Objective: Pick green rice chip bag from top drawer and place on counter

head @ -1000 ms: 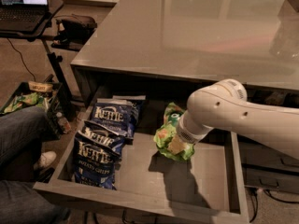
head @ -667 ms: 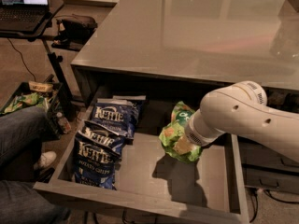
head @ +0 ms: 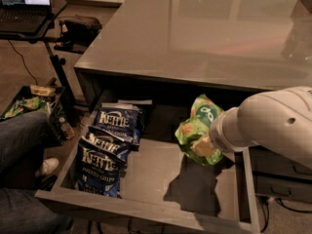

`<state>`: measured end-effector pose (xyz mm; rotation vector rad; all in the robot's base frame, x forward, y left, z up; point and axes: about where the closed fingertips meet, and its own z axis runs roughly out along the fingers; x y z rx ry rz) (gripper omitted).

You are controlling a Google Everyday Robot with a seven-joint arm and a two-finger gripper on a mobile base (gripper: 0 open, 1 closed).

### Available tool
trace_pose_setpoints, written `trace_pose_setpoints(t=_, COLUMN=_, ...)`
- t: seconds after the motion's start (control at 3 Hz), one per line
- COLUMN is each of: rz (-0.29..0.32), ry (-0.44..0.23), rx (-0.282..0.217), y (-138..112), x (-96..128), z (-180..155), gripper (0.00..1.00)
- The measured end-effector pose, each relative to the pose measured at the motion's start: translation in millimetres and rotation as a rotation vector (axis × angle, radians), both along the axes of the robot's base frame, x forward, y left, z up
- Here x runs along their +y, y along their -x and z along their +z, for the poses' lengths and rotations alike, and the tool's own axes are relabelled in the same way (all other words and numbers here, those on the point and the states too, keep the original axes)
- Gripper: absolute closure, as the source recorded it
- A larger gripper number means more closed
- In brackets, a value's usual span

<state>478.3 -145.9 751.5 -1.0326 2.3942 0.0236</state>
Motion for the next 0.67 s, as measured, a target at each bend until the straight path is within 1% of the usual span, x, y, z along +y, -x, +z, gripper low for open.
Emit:
trace_pose_setpoints(t=0.33, rz=-0.01, ry=-0.003, rx=-0.061, y=7.6, x=-6.2, z=31.6, gripper=1.0)
trace_pose_setpoints(t=0.67, rz=-0.014, ry=0.013, rx=-0.115, y=12.8, x=-10.7, z=60.9, gripper=1.0)
